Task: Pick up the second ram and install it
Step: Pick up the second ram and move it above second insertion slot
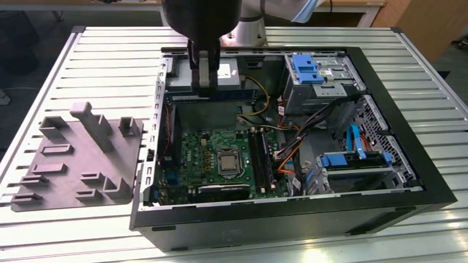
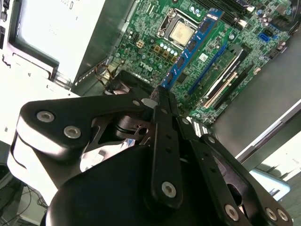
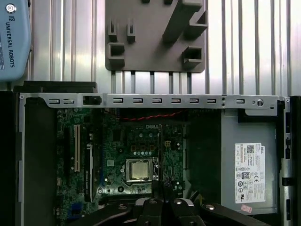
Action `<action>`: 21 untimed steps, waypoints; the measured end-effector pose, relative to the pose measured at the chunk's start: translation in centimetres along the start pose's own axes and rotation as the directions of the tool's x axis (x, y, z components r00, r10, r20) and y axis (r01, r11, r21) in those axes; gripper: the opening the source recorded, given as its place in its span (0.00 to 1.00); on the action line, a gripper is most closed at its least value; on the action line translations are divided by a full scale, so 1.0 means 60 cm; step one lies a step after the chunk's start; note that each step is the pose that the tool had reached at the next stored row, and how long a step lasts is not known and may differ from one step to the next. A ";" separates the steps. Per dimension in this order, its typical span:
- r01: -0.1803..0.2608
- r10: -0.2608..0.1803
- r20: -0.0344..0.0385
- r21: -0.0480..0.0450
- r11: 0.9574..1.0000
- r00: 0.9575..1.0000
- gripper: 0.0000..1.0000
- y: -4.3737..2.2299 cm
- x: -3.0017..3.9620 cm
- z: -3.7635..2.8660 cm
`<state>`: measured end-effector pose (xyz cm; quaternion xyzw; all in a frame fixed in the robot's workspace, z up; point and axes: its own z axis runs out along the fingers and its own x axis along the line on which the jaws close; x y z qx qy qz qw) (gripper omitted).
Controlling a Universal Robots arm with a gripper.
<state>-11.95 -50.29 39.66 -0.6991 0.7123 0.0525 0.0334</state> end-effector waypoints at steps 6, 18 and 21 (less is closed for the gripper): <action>0.000 0.000 0.000 0.000 1.000 1.000 0.12 -0.009 0.000 0.000; 0.000 0.000 0.000 0.000 1.000 1.000 0.12 -0.029 0.000 0.000; 0.000 0.000 0.000 0.000 1.000 1.000 0.12 -0.034 -0.001 0.000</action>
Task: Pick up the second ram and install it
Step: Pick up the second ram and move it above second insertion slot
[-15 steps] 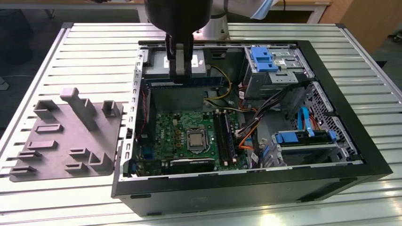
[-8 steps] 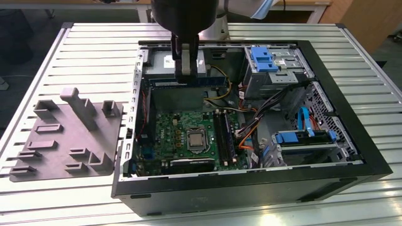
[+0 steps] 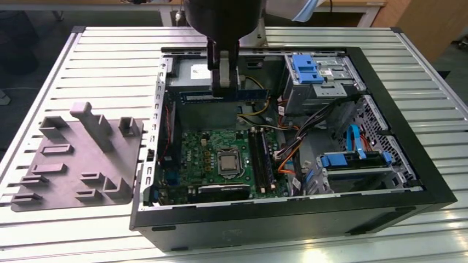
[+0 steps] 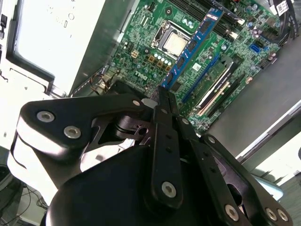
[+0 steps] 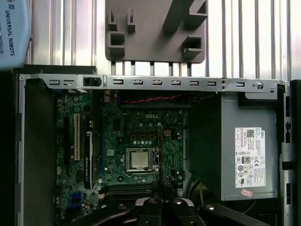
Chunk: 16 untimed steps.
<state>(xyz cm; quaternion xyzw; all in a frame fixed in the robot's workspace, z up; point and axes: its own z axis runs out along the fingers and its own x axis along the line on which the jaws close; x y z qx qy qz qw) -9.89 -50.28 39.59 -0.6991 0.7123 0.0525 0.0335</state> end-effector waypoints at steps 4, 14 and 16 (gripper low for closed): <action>0.000 0.000 0.000 0.000 1.000 1.000 0.12 -0.002 0.000 0.000; -0.001 0.000 -0.003 -0.002 1.000 1.000 0.12 -0.004 0.000 0.002; -0.001 0.001 -0.003 -0.002 1.000 1.000 0.12 -0.004 0.000 0.003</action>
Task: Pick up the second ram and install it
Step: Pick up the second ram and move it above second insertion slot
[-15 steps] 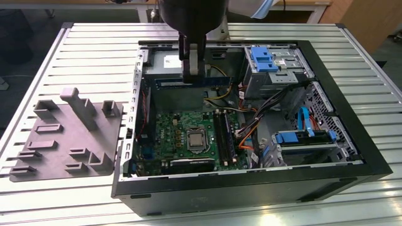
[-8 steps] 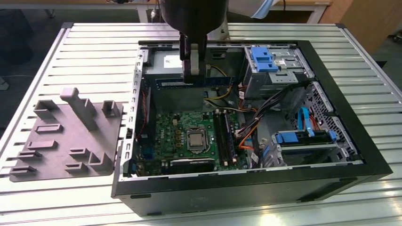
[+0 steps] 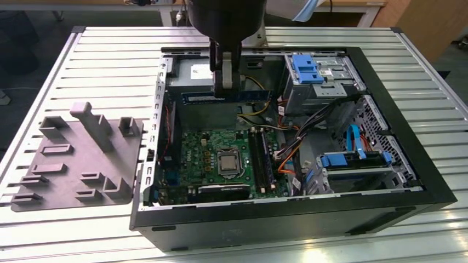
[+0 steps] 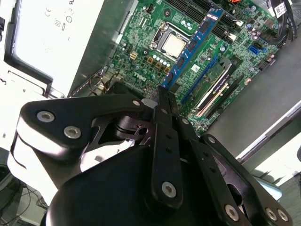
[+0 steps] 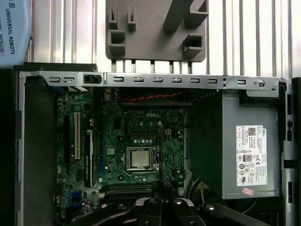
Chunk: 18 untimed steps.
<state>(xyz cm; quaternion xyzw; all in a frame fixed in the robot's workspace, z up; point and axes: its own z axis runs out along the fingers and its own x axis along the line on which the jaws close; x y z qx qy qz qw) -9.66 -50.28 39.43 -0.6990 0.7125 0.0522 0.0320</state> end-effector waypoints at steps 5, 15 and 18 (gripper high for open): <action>0.000 0.000 0.000 0.000 1.000 1.000 0.12 -0.001 0.000 0.003; 0.000 0.000 0.000 0.000 1.000 1.000 0.12 -0.001 0.001 0.009; 0.000 0.000 0.000 0.000 1.000 1.000 0.12 -0.001 0.001 0.011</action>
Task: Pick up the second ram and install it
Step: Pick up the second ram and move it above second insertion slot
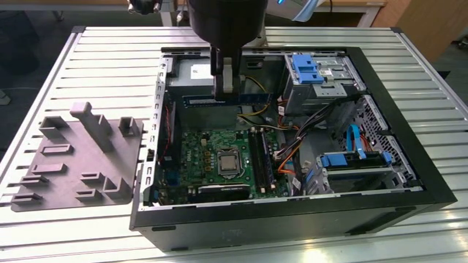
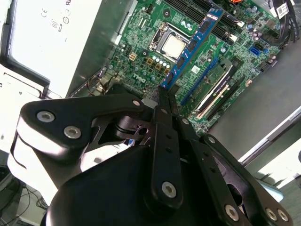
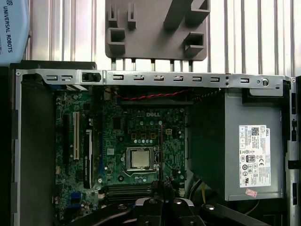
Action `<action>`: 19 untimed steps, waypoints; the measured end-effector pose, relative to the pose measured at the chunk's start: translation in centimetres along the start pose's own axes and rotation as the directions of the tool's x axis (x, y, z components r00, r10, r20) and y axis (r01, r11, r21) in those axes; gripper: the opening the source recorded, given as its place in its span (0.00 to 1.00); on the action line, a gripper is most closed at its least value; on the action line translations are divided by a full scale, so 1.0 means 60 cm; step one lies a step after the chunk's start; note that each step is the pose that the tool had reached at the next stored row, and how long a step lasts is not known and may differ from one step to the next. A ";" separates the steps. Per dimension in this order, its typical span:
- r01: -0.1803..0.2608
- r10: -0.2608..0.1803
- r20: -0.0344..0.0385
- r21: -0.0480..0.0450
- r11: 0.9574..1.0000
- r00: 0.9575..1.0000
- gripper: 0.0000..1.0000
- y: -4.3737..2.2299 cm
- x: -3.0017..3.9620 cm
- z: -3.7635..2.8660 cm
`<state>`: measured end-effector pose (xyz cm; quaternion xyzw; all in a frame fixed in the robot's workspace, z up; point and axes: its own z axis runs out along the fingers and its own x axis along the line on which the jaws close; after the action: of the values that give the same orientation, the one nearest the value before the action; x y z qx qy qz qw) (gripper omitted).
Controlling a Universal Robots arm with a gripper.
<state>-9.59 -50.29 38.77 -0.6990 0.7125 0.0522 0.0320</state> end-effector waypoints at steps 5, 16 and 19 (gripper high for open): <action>0.000 0.000 0.000 0.000 1.000 1.000 0.12 0.000 0.000 0.002; 0.000 0.000 0.000 0.000 1.000 1.000 0.12 0.000 0.001 0.006; 0.000 0.000 0.000 0.000 1.000 1.000 0.12 0.000 0.001 0.007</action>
<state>-9.58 -50.28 38.32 -0.6990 0.7125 0.0522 0.0320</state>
